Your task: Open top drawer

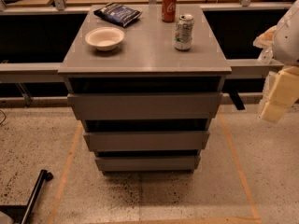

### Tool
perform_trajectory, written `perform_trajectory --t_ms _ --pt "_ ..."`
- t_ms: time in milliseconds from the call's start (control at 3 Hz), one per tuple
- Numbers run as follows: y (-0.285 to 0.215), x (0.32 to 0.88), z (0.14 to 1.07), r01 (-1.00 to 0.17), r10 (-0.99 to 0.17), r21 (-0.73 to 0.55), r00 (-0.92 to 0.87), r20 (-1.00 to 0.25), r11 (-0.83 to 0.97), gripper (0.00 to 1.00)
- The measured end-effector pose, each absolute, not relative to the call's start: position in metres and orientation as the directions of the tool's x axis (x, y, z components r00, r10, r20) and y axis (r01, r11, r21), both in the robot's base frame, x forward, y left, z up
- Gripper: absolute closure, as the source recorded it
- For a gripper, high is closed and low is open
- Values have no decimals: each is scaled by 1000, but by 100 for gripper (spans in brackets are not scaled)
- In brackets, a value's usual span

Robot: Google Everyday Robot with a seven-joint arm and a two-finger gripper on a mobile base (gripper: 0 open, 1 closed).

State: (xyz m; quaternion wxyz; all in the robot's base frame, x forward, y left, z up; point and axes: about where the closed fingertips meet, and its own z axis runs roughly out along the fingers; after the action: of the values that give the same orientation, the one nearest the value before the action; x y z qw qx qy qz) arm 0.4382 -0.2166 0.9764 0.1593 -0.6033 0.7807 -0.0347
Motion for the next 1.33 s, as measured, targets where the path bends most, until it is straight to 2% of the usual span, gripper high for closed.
perform_trajectory --t_ms 1000,1333 --pt "-220 453 969 -904 -937 -291 -242 -254 312 0" --pt "-223 451 966 -905 -925 -265 -261 -276 334 0"
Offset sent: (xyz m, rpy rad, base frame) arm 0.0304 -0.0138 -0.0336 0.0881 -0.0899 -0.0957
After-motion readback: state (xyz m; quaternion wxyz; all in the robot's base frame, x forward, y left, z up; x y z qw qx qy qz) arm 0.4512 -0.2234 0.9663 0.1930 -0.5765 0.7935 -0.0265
